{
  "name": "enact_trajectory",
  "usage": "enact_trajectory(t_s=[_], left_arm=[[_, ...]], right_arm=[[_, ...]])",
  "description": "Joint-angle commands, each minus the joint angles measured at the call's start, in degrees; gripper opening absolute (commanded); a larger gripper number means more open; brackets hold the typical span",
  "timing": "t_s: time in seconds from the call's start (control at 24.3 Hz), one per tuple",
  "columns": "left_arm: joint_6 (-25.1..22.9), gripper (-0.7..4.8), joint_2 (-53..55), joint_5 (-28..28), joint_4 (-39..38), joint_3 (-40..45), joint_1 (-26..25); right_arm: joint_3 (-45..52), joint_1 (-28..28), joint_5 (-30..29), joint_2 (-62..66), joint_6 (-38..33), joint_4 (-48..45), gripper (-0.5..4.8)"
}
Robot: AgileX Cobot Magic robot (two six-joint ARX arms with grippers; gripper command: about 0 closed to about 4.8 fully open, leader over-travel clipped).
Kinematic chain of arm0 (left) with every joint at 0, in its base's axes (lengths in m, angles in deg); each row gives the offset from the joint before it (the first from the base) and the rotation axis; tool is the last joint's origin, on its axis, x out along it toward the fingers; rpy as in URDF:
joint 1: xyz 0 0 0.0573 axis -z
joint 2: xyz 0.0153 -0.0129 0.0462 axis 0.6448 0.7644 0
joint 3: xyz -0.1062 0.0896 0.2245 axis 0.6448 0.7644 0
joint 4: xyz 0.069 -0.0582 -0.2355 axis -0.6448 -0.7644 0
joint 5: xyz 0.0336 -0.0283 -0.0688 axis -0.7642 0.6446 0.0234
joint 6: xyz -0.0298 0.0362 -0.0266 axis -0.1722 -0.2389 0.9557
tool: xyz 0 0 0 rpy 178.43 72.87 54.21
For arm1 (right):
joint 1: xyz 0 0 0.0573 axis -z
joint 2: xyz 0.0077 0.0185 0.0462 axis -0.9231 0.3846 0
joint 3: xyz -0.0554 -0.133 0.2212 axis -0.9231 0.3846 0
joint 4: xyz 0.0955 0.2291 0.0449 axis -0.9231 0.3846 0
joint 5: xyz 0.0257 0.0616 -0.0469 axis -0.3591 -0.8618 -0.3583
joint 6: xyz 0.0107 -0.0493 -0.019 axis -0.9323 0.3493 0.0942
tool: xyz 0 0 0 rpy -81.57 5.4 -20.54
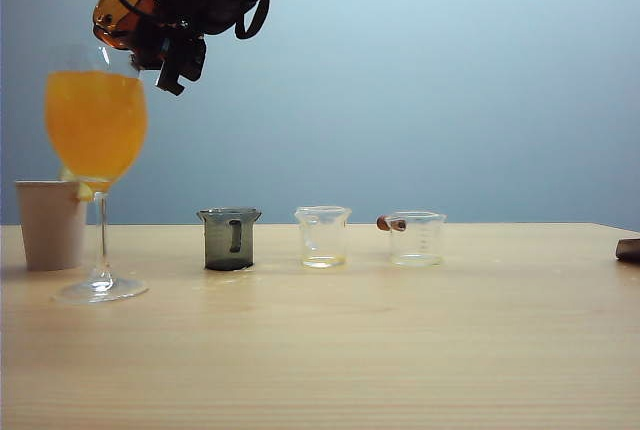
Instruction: Pick up the fourth measuring cup from the left, pour the grenadine inside into the goblet, and finally put the measuring cup back in its original place.
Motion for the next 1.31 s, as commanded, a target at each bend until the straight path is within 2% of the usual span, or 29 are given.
enact_trajectory(t_s=[0.04,0.29,0.45,1.31], left_arm=[[-0.15,-0.05,-0.15,0.02,0.26,-0.15,-0.07],[-0.20,-0.05,-0.85,-0.20,-0.42,-0.17,-0.07],[-0.61,-0.05,-1.05,-2.49,-1.01,-0.17,-0.07],[-0.59,-0.05,-1.29,-2.54,-1.01,-0.15,0.85]], right_arm=[[-0.55,-0.61,-0.15,-0.35,2.14,-1.92,0.49],[-0.55,-0.90,-0.15,-0.35,3.32,-1.81,0.49],[-0.55,-0.87,-0.15,-0.35,3.52,-1.84,0.49],[-2.36,-0.92,-1.66,-0.35,4.63,-1.60,0.50]])
